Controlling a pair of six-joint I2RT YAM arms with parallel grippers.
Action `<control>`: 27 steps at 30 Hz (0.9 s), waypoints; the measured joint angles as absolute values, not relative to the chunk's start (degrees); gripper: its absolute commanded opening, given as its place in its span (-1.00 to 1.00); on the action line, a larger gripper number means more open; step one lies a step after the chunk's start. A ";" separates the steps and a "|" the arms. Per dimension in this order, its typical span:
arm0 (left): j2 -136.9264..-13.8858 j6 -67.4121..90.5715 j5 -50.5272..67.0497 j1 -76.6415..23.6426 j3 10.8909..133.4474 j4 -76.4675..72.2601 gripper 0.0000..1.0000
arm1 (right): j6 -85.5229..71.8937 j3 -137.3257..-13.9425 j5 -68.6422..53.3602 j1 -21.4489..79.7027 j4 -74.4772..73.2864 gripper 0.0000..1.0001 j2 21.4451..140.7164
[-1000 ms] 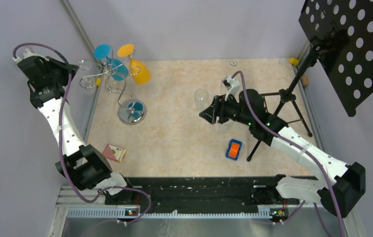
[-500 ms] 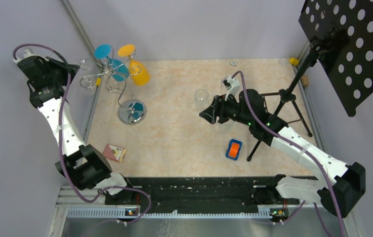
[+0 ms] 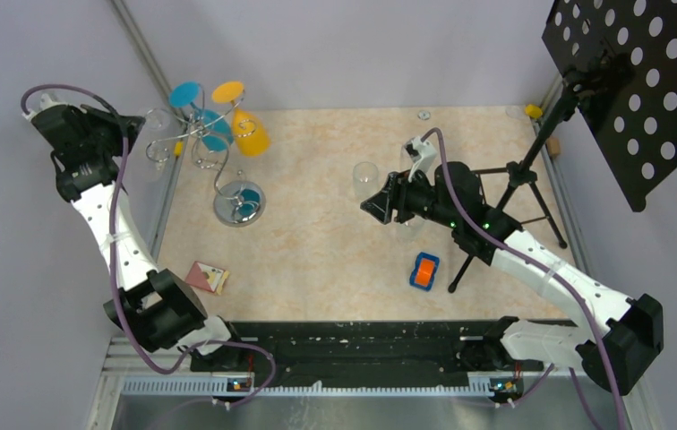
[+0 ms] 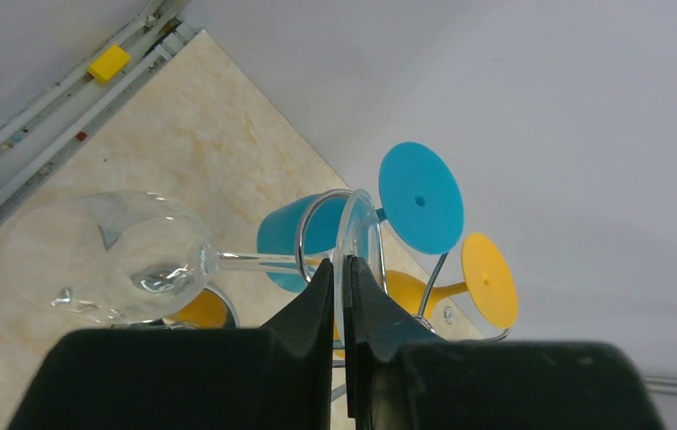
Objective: Take the wine glass off the wine glass rack
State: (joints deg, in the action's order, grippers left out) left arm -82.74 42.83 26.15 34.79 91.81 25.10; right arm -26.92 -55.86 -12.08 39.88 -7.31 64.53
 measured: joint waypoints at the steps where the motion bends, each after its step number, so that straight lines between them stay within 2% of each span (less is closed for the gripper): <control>1: -82.11 43.94 26.15 34.79 90.67 23.79 -1.00 | -26.76 -55.86 -12.08 39.88 -7.25 0.10 64.53; 13: -78.32 57.93 26.13 35.07 80.29 8.38 -1.00 | -26.61 -55.86 -12.08 39.88 -7.25 0.10 64.53; 27: -77.01 58.59 23.64 35.14 77.78 2.09 -1.00 | -26.61 -55.86 -12.12 39.88 -7.25 0.15 64.53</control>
State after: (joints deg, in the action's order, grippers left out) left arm -77.01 58.59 23.64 35.14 77.78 2.09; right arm -26.61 -55.86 -12.12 39.88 -7.25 64.53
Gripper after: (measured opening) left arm 0.055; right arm 0.561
